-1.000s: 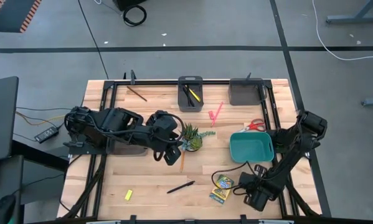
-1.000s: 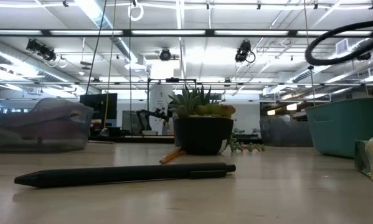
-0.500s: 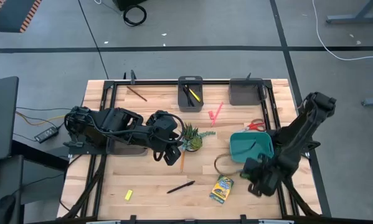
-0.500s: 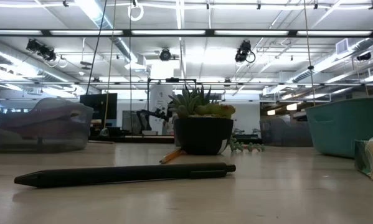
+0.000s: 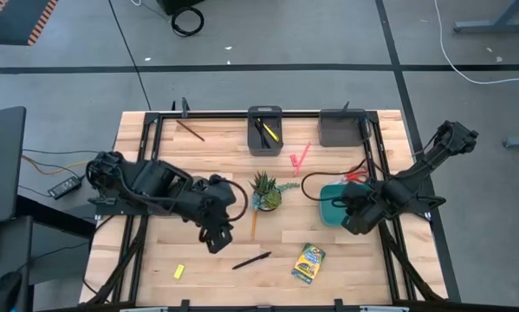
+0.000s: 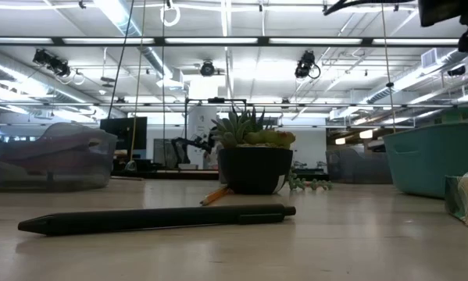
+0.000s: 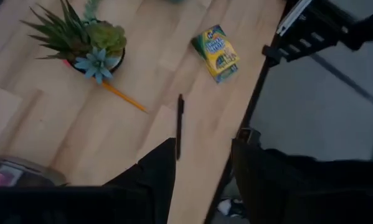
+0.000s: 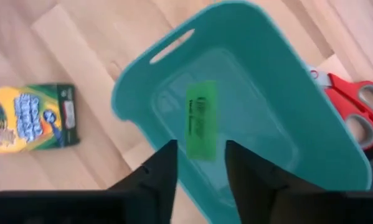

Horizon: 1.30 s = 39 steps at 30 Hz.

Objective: Sort crayons/erasers/pens/pencils in bins
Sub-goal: Put the green eraser into the green blue bin, then put the light green eraser into the green blue bin

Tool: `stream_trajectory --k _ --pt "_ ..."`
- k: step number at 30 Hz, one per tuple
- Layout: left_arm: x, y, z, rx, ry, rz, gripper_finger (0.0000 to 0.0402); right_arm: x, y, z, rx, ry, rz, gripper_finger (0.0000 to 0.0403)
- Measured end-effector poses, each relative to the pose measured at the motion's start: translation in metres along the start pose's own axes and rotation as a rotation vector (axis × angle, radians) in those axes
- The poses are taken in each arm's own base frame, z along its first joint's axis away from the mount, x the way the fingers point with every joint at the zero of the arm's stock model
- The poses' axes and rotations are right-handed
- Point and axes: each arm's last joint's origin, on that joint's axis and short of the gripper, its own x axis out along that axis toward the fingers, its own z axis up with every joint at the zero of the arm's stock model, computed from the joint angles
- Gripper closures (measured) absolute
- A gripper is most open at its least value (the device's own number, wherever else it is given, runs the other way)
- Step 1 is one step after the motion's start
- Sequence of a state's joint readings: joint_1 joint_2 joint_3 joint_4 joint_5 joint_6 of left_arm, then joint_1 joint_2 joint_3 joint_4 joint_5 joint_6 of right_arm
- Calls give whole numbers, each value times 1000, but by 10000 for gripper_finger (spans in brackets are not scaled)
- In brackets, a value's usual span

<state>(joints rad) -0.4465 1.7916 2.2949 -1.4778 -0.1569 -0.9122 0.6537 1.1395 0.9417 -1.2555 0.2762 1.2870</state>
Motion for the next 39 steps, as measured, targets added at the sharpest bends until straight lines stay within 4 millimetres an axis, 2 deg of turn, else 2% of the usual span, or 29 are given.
stream_trajectory --k 4,8,15,18,20,24,28,31,36,39 --pt "-8 0 1 -49 -12 -21 239 0 -4 2 62 -13 -39 206" --pt "-19 -3 -10 -43 0 -37 239 1 -5 4 151 -3 -41 173" --pt "-64 -8 -54 -46 -15 -93 239 1 8 9 418 -18 99 170" --pt "-77 -10 -70 -80 -23 -115 239 1 18 13 534 -43 191 174" --pt "-79 -12 -81 -111 -35 -104 239 2 27 15 579 -49 247 177" --pt "-56 -17 -98 -216 18 -26 240 5 46 20 586 -61 371 181" --pt "-17 -16 -124 -327 109 135 250 10 60 22 479 -84 417 182" --pt "11 -10 -146 -406 162 271 258 9 65 22 400 -58 469 183" --pt "52 8 -173 -503 214 467 257 -3 72 12 209 -22 592 183" --pt "79 18 -190 -581 357 539 243 -9 70 5 96 -46 609 183"
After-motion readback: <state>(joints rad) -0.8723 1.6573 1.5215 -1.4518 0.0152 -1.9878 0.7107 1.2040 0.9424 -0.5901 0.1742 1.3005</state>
